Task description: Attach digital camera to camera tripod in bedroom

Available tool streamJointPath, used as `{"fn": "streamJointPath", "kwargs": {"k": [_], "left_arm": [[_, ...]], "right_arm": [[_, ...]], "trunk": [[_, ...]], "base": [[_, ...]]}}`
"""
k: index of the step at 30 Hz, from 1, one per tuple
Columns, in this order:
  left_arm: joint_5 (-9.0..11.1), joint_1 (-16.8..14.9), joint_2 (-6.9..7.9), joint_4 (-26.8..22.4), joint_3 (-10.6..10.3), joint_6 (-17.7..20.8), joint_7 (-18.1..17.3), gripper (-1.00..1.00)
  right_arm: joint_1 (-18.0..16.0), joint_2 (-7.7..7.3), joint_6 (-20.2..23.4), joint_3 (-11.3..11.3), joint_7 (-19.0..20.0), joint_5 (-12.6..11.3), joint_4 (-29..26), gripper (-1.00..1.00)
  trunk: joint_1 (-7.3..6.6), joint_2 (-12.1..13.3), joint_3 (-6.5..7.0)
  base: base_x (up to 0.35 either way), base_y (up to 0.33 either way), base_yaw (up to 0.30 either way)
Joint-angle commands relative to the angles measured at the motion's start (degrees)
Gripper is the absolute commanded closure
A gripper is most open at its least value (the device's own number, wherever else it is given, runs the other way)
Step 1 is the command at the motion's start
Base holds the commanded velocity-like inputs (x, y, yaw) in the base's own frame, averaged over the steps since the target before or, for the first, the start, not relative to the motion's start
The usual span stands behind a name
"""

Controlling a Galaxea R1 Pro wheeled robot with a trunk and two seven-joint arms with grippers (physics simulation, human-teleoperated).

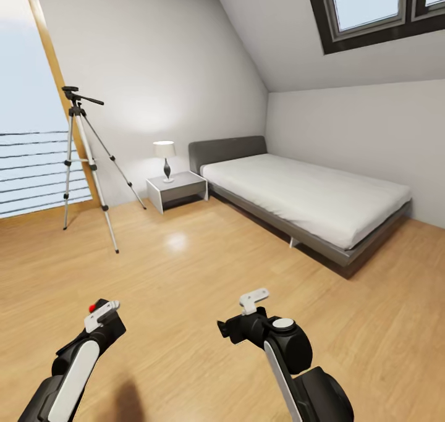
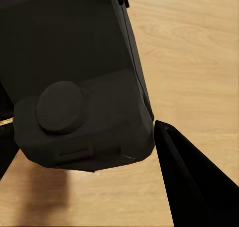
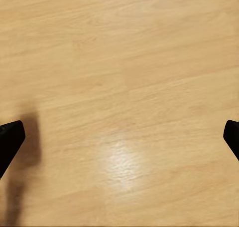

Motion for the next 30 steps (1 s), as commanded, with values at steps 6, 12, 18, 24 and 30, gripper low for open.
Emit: {"fn": "streamJointPath", "kwargs": {"k": [6,12,18,24,30], "left_arm": [[0.40,-0.03,0.02,-0.10,-0.02,0.14,0.40,1.00],[0.37,-0.01,0.02,-0.07,-0.02,0.14,0.37,1.00],[0.32,-0.04,0.02,-0.13,0.04,0.14,0.36,1.00],[0.33,-0.03,0.04,-0.21,0.06,0.17,0.31,1.00],[0.36,-0.04,0.09,-0.29,0.10,0.21,0.26,1.00]], "right_arm": [[-0.06,0.07,0.32,-0.10,0.19,0.38,-0.06,-1.00],[-0.06,0.10,0.32,-0.05,0.08,0.38,-0.06,-1.00],[-0.06,0.11,0.32,-0.06,0.04,0.38,-0.06,-1.00],[-0.06,0.11,0.32,-0.04,0.03,0.38,-0.06,-1.00],[-0.06,0.11,0.32,0.01,0.03,0.38,-0.06,-1.00]], "trunk": [[0.01,-0.03,-0.06],[0.01,-0.03,-0.06],[0.01,-0.03,-0.06],[0.01,-0.03,-0.06],[0.01,-0.03,-0.06]], "base": [[0.183,0.308,-0.001],[0.182,0.309,-0.020],[0.177,0.310,-0.013],[0.170,0.312,-0.107],[0.168,0.312,-0.202]]}}
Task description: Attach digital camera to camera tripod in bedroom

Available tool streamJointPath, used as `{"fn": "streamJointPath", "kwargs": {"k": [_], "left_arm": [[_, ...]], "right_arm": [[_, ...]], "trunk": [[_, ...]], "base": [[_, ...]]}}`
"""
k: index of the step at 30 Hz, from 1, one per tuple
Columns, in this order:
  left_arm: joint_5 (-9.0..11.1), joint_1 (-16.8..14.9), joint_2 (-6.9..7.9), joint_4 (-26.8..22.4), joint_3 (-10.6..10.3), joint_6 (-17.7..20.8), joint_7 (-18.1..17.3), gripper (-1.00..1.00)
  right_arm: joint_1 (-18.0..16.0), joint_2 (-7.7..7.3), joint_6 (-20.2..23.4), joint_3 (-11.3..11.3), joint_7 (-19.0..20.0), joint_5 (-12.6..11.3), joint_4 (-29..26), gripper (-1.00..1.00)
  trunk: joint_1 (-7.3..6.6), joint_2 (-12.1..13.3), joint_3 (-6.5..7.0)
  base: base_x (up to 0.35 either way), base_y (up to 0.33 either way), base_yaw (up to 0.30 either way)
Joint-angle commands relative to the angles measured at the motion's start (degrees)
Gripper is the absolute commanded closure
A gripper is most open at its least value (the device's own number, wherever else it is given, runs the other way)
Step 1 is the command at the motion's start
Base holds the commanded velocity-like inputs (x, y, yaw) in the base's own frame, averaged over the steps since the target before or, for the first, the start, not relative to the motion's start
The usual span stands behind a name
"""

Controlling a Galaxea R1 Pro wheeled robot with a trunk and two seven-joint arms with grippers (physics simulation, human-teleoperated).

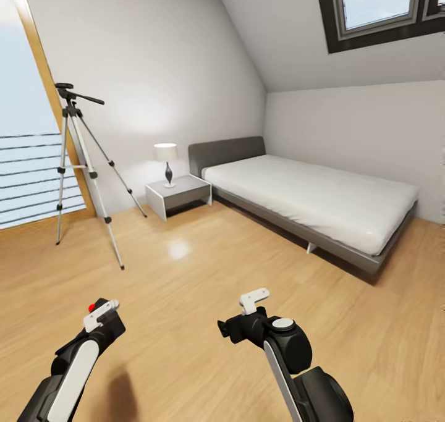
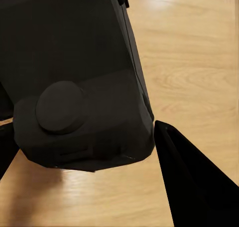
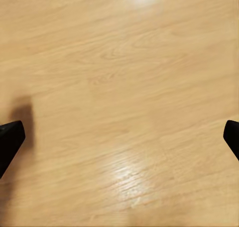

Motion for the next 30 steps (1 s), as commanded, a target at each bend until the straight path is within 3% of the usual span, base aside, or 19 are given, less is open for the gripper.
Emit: {"fn": "streamJointPath", "kwargs": {"k": [1,15,30], "left_arm": [[0.47,-0.02,0.04,-0.09,0.01,0.15,0.40,1.00],[0.65,0.68,0.50,-2.47,0.18,0.52,0.35,1.00],[1.17,2.55,1.93,-5.42,0.47,0.84,-1.67,1.00]], "right_arm": [[-0.05,0.03,0.29,-0.03,0.42,0.37,-0.05,-1.00],[-0.05,0.03,0.31,-0.09,0.45,0.39,0.00,-1.00],[-0.87,0.61,-0.03,-0.45,-2.24,0.54,4.35,-1.00]], "trunk": [[0.01,-0.03,-0.06],[0.01,-0.03,-0.06],[0.01,-0.03,-0.20]], "base": [[0.168,0.312,-0.242],[0.168,0.312,-0.214],[0.191,0.309,-0.051]]}}
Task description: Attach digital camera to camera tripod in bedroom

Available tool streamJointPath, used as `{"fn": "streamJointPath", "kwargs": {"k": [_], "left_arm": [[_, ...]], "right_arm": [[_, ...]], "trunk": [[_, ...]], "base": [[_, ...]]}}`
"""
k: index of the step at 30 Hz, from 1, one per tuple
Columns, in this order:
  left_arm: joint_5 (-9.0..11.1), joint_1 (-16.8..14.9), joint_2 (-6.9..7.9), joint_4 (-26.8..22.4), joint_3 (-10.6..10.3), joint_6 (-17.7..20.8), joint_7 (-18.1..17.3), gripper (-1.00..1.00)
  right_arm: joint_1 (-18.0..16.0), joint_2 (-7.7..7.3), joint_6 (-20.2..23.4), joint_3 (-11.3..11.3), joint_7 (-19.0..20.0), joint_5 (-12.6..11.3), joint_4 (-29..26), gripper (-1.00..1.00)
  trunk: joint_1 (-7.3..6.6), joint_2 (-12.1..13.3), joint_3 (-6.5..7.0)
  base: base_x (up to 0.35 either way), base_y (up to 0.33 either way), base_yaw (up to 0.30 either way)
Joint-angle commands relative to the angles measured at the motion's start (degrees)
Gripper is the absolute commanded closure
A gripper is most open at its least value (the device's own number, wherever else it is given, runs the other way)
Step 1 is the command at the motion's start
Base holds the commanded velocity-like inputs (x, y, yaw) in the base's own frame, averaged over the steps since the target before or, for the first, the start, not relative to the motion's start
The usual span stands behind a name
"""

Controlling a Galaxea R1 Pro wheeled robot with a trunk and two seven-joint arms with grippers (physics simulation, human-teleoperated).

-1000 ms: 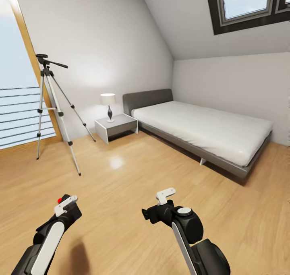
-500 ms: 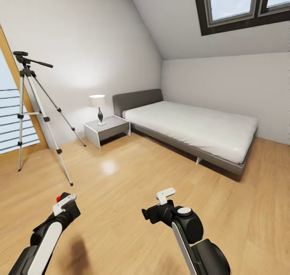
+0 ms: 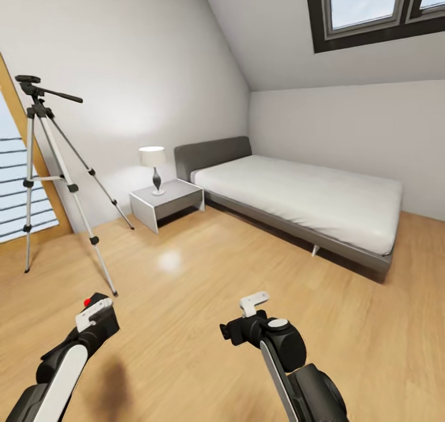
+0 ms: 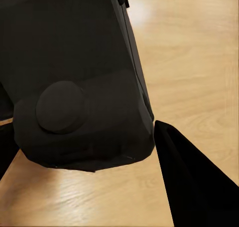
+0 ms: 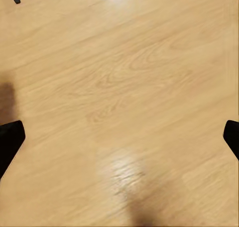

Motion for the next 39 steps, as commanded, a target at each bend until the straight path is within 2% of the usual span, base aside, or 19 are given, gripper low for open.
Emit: {"fn": "streamJointPath", "kwargs": {"k": [1,3,9,29,39], "left_arm": [[0.50,-0.01,0.03,-0.09,0.19,0.14,0.35,1.00],[0.57,0.04,0.06,-0.16,1.90,0.19,-0.02,1.00],[0.59,0.06,0.07,-0.19,3.00,0.30,-0.67,1.00],[0.60,0.07,0.08,-0.12,3.18,0.35,-0.88,1.00],[0.57,0.07,0.08,-0.10,3.17,0.41,-0.93,1.00]], "right_arm": [[-0.07,0.03,-0.10,-0.01,0.16,0.38,0.43,-1.00],[-0.13,0.10,-2.73,0.19,-0.45,0.32,2.25,-1.00],[-0.17,0.14,-3.88,1.21,-0.71,0.21,3.05,-1.00],[-0.16,0.10,-4.15,1.70,-0.77,0.24,3.29,-1.00],[-0.11,-0.04,-4.54,2.00,-0.74,0.14,3.21,-1.00]], "trunk": [[0.01,-0.03,-0.07],[0.01,-0.03,-0.07],[0.01,-0.03,-0.20],[0.01,-0.03,-1.91],[0.01,-0.03,-2.17]], "base": [[0.196,0.308,-0.007],[0.196,0.308,-0.003],[0.196,0.308,-0.001],[0.235,0.268,0.000],[0.297,0.165,0.000]]}}
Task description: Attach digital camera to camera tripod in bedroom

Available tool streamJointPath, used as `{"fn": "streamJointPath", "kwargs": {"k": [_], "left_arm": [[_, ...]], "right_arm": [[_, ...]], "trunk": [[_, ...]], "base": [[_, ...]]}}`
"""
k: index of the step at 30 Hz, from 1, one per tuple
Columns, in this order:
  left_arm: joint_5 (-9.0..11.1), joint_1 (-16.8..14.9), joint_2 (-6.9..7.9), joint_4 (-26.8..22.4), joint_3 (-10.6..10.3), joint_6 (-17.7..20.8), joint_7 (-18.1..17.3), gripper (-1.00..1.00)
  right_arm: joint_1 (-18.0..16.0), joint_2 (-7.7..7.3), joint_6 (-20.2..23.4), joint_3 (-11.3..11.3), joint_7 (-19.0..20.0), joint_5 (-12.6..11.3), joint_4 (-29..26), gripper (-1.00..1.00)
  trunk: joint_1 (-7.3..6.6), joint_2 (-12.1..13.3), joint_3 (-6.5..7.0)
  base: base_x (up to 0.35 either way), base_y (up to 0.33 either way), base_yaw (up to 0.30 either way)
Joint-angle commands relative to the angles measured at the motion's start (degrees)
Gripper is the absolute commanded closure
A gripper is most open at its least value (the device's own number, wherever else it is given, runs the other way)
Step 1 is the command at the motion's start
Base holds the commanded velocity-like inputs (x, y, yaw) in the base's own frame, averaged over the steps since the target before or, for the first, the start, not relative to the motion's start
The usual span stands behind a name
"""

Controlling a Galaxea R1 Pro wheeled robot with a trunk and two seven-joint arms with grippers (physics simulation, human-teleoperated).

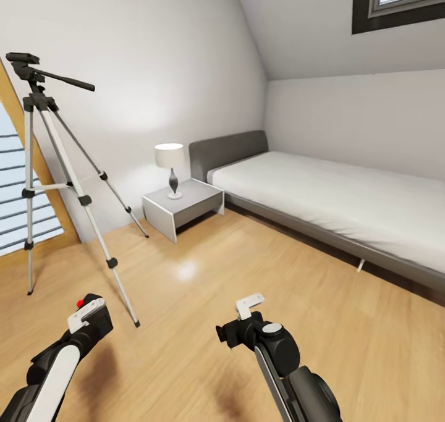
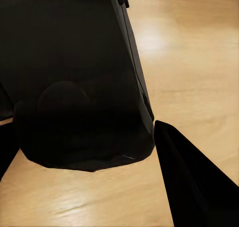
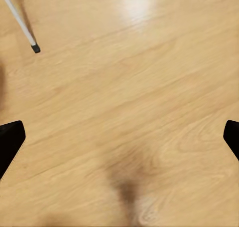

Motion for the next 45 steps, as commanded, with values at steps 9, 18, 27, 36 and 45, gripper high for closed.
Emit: {"fn": "streamJointPath", "kwargs": {"k": [9,18,27,36,45], "left_arm": [[0.29,-0.03,0.02,0.00,0.50,0.13,0.47,1.00],[0.26,-0.01,-0.17,0.00,3.83,0.43,0.92,1.00],[0.44,0.04,-0.01,-0.12,4.11,1.03,0.77,1.00],[0.49,0.53,0.02,-2.24,5.04,2.31,0.64,1.00],[0.58,4.28,5.40,-7.35,5.57,10.77,-13.05,1.00]], "right_arm": [[-0.03,-0.03,0.22,0.03,0.30,0.35,-0.07,-1.00],[-0.03,-0.03,0.26,0.03,0.47,0.35,-0.07,-1.00],[-0.03,0.02,0.26,0.17,0.48,0.32,-0.07,-1.00],[-0.03,-0.10,0.26,0.93,0.49,0.32,-0.07,-1.00],[0.03,-0.19,0.26,1.99,0.49,0.34,-0.07,-1.00]], "trunk": [[0.02,-0.02,-0.07],[-0.86,1.58,0.64],[-2.83,5.19,2.26],[-4.81,8.80,3.88],[-6.79,12.41,5.49]], "base": [[0.222,0.260,0.000],[0.056,0.128,0.000],[0.004,0.010,0.000],[0.001,0.001,0.000],[0.000,0.000,0.000]]}}
